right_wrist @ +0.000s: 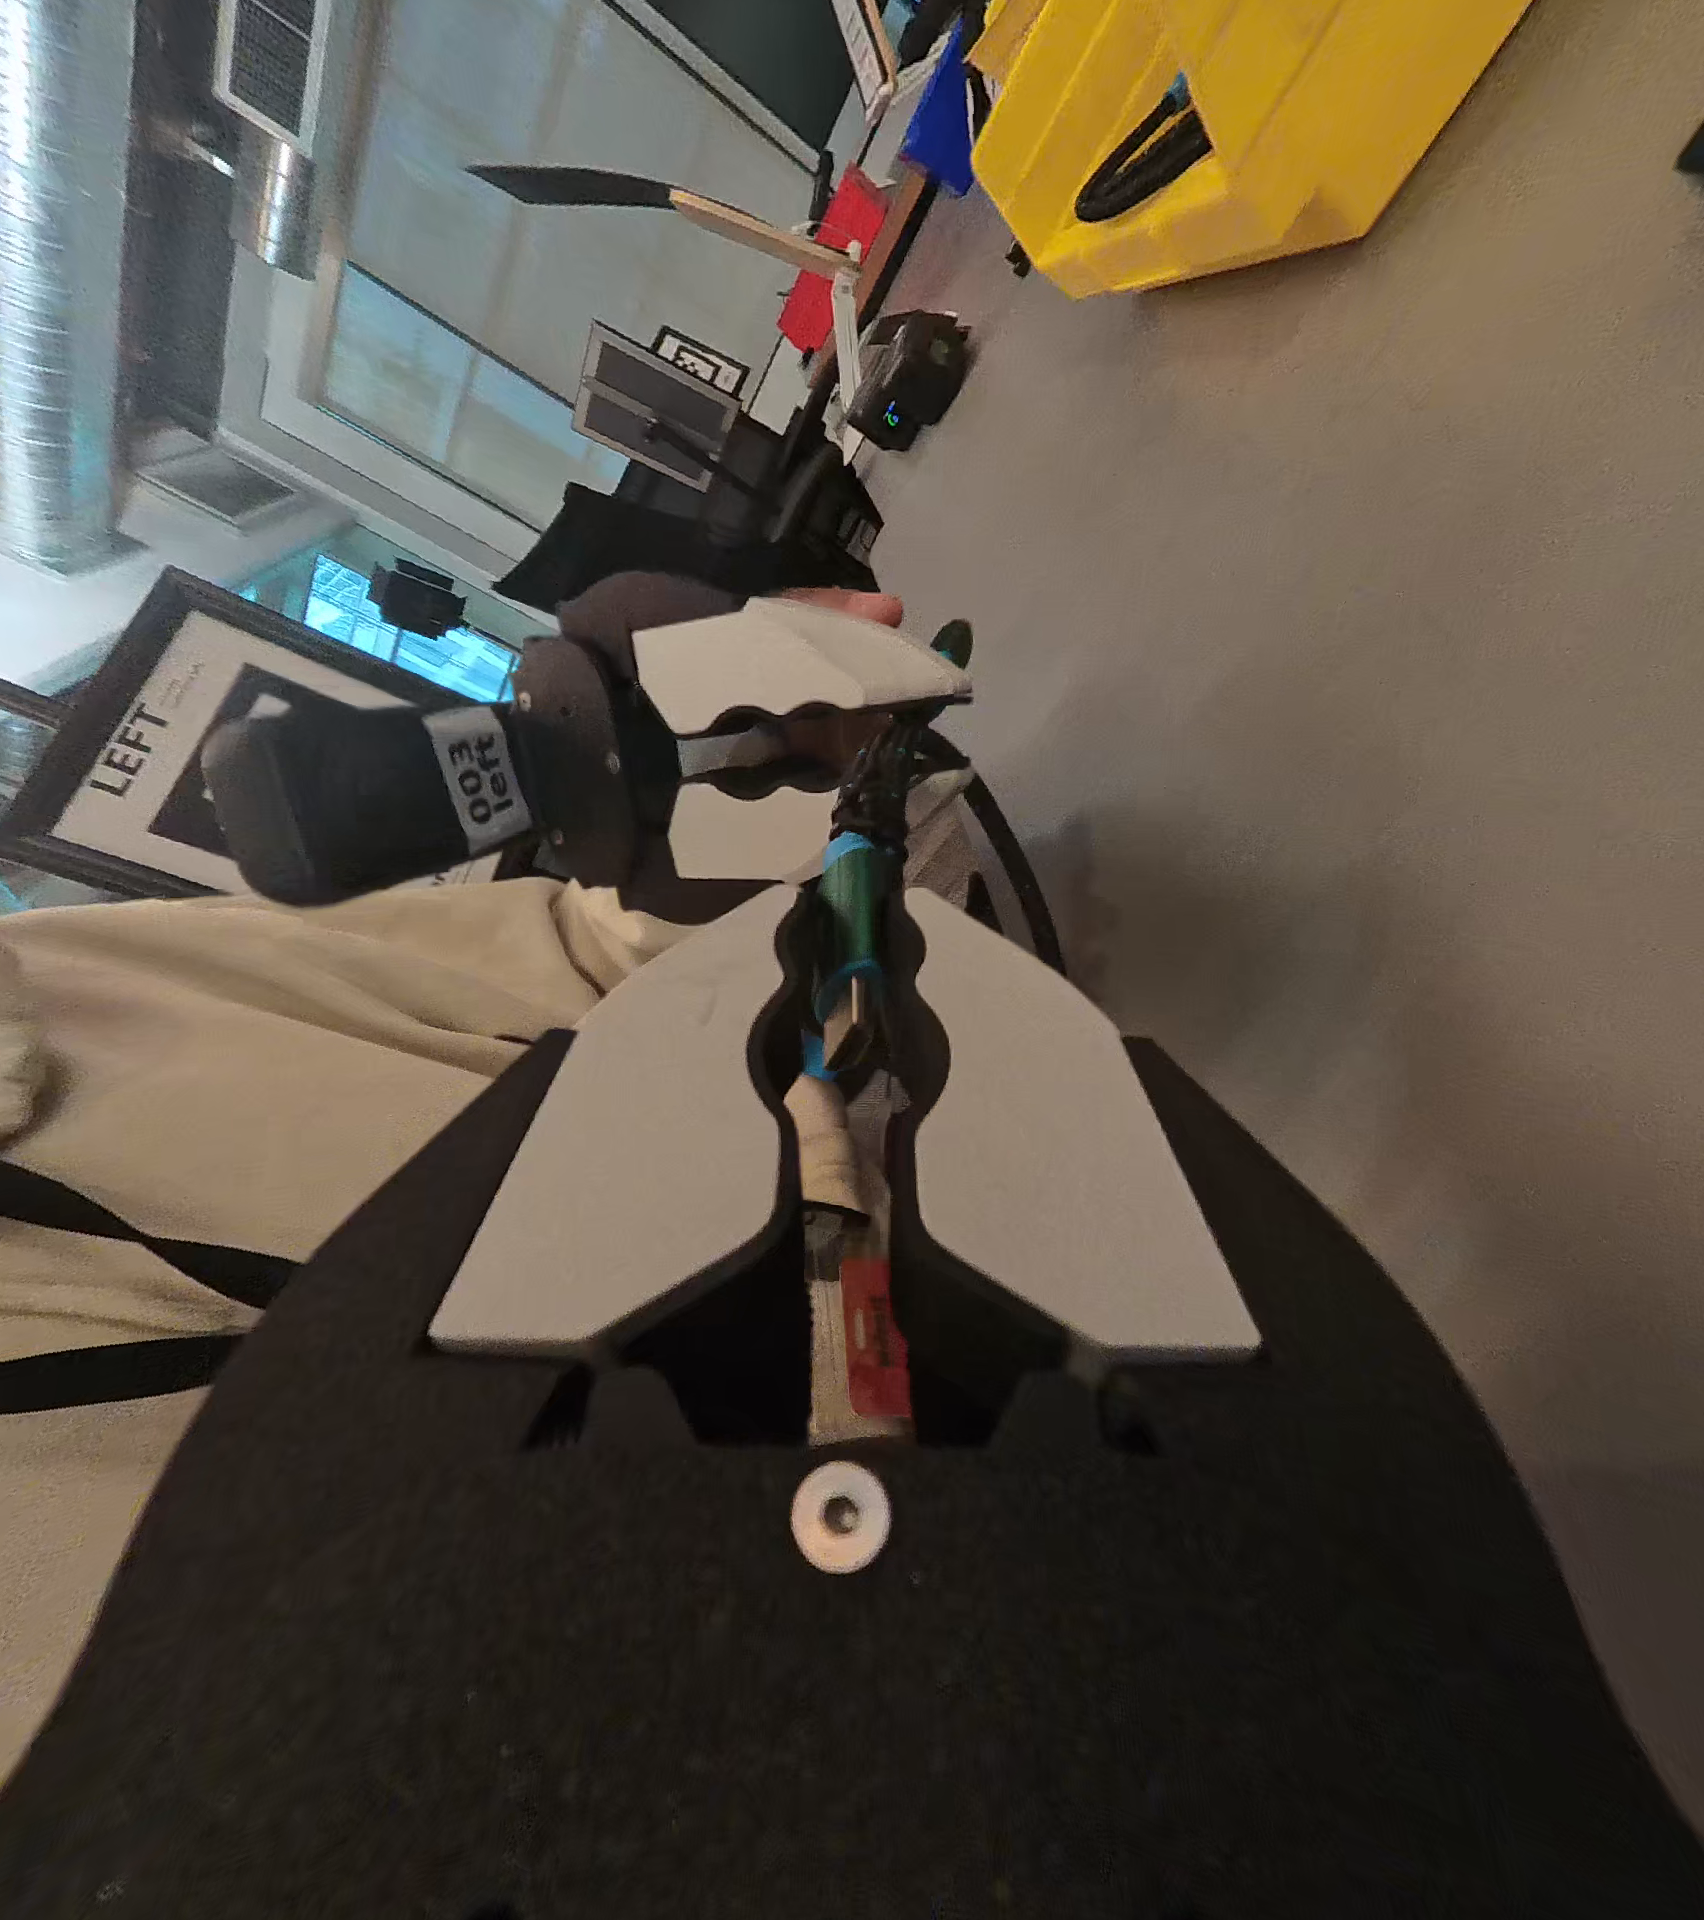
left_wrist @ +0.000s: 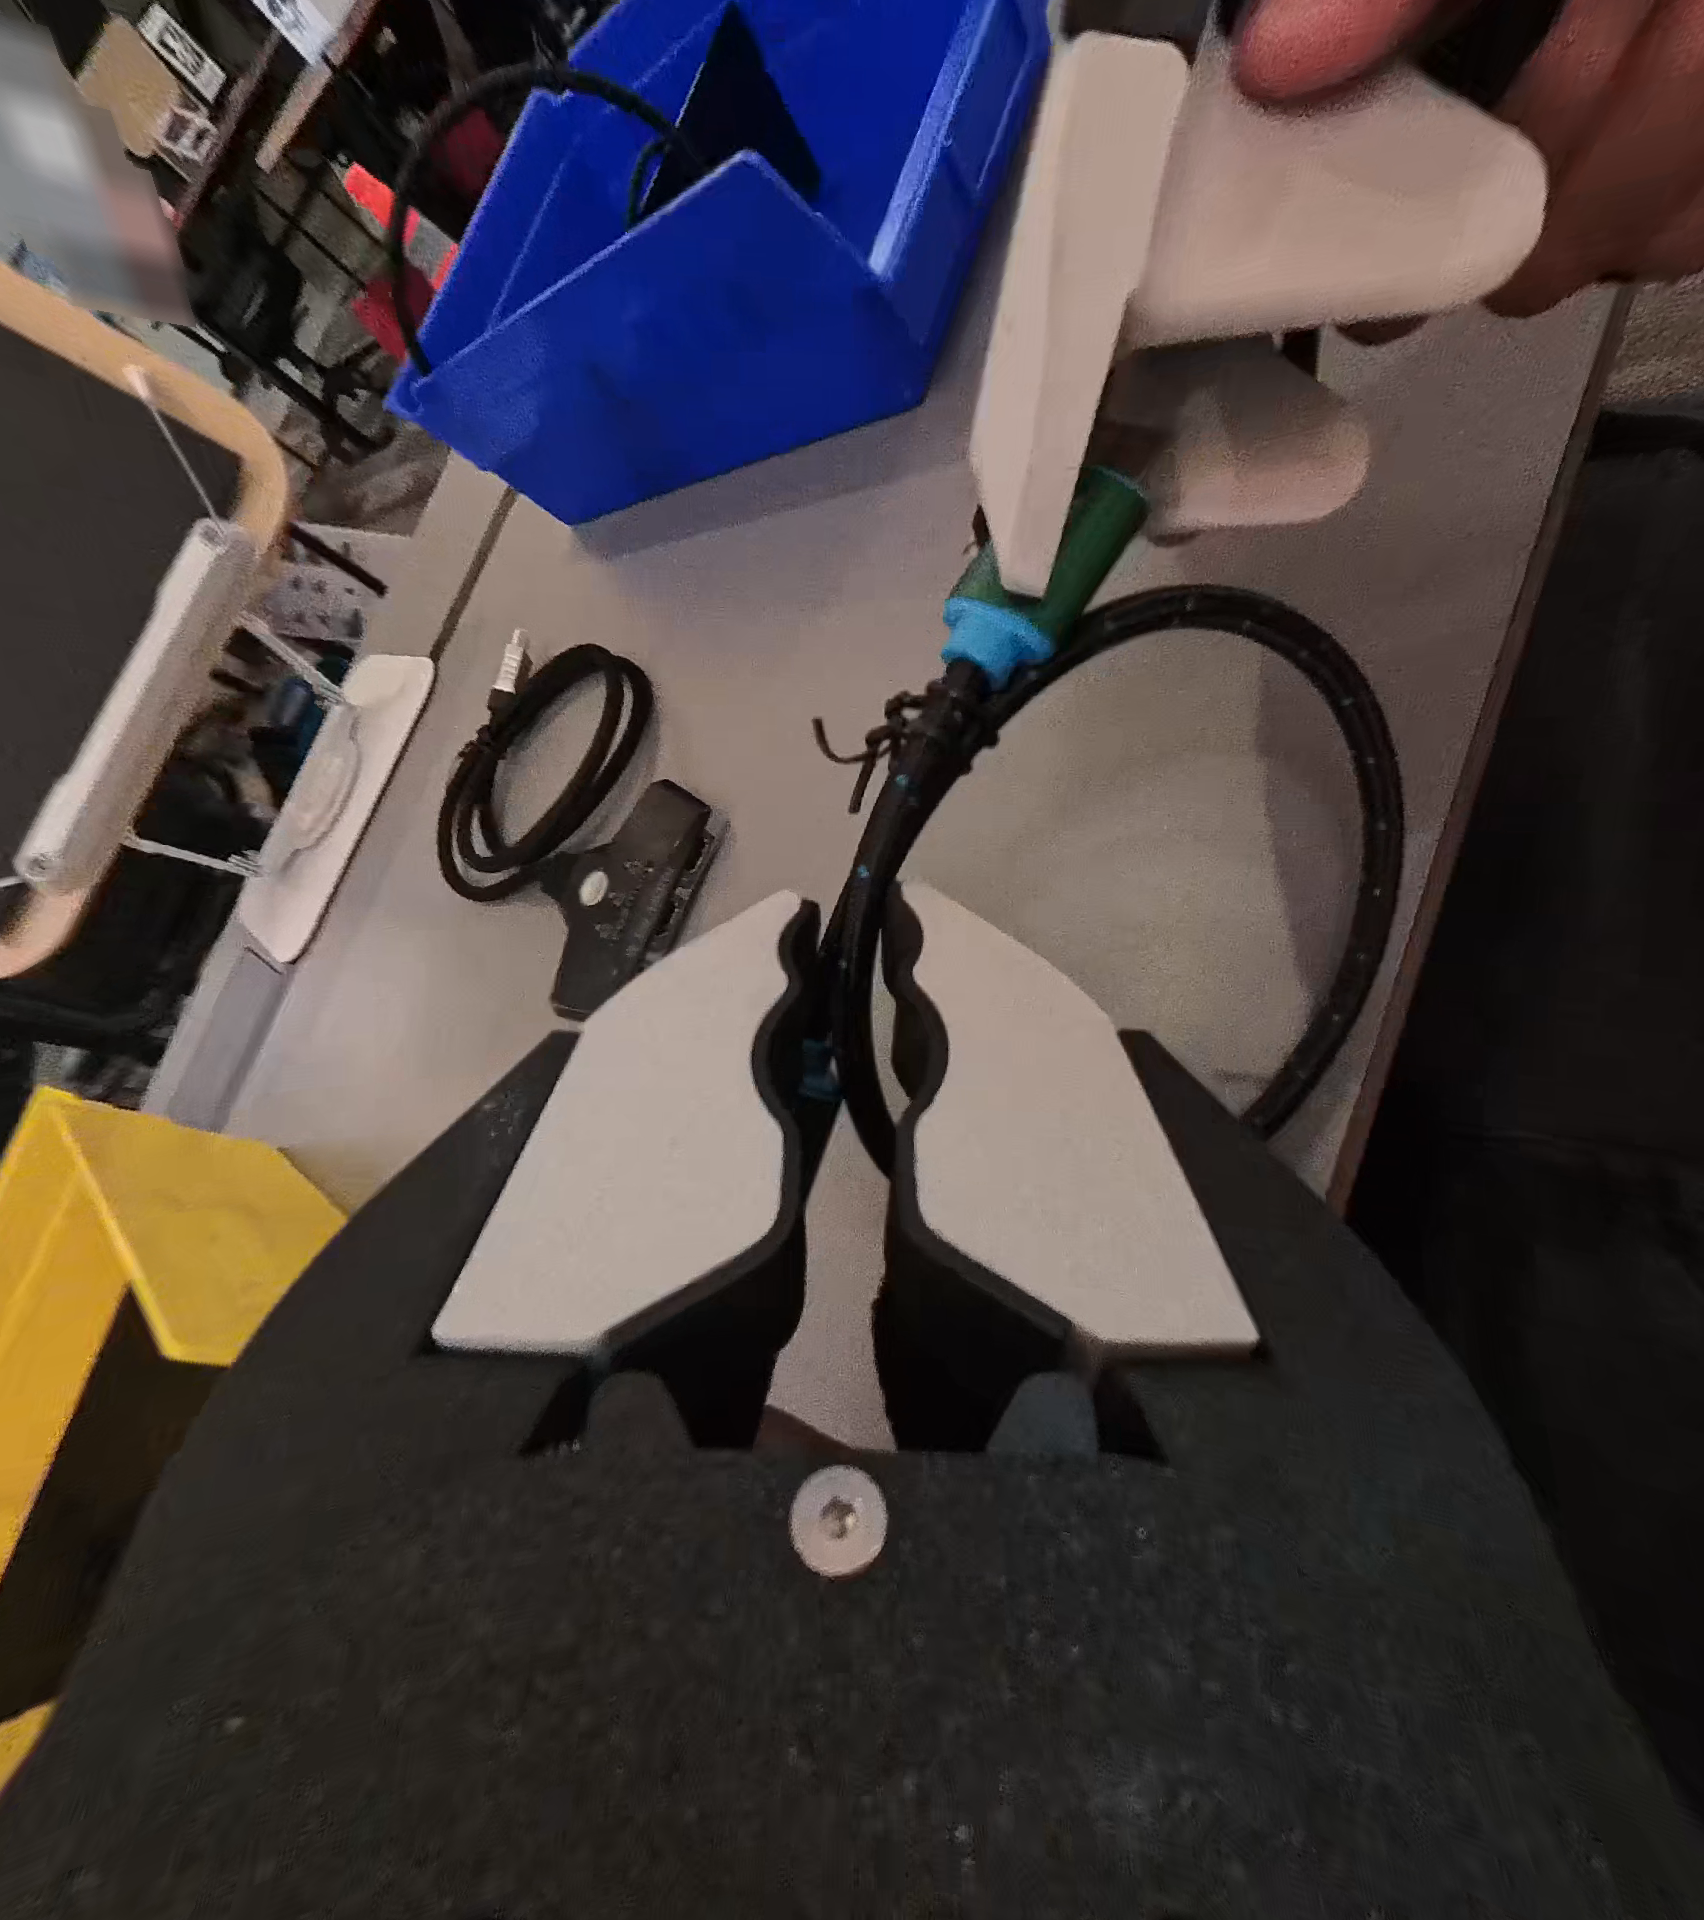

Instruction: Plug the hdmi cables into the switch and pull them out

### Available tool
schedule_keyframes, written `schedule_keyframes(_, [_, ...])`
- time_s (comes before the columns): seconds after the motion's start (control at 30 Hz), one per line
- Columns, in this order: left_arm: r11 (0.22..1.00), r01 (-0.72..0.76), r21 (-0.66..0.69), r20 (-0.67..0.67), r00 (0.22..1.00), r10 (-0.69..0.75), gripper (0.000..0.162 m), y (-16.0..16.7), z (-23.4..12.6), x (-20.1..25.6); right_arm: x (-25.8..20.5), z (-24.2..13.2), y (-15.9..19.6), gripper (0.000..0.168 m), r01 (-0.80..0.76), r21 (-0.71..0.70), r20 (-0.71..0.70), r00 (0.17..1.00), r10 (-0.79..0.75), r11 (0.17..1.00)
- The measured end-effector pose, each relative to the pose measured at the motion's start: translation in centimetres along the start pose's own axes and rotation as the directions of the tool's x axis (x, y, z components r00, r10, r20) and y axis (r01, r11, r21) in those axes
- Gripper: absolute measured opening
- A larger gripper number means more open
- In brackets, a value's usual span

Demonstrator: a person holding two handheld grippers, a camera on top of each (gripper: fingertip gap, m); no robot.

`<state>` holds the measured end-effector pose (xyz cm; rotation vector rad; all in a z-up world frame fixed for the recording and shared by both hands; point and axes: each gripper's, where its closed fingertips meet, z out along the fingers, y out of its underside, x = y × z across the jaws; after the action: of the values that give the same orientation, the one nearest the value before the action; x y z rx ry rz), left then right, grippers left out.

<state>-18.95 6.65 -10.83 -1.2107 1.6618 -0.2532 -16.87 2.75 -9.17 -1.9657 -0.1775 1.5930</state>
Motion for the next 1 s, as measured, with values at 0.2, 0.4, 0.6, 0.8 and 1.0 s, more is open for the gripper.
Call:
schedule_keyframes(0.2, [0.948,-0.304,0.093,0.065,0.952,0.299,0.007,-1.4,-1.0,1.0,-1.3,-1.0,-1.5,0.041,0.269,-0.104,-0.026,0.962,-0.273,0.957])
schedule_keyframes(0.4, [0.942,-0.329,0.064,0.093,0.942,0.322,0.008,-0.4,-0.9,-0.6,-0.9,1.2,-3.4,0.032,0.309,-0.24,0.003,0.948,-0.317,0.92])
schedule_keyframes(0.6, [0.949,-0.314,0.006,0.191,0.932,0.307,0.008,1.3,-0.7,-4.3,0.6,4.2,-4.4,0.022,0.24,-0.297,0.097,0.971,-0.22,0.924])
schedule_keyframes(0.8, [0.988,-0.151,-0.012,0.229,0.962,0.149,0.011,2.6,0.0,-5.8,1.3,5.0,-5.8,0.003,0.536,-0.317,-0.04,0.817,-0.575,0.783])
schedule_keyframes(1.0, [0.974,0.206,0.095,0.227,0.948,-0.222,0.022,2.1,-0.9,-5.8,2.3,4.3,-7.0,0.002,0.491,-0.16,-0.165,0.842,-0.514,0.856])
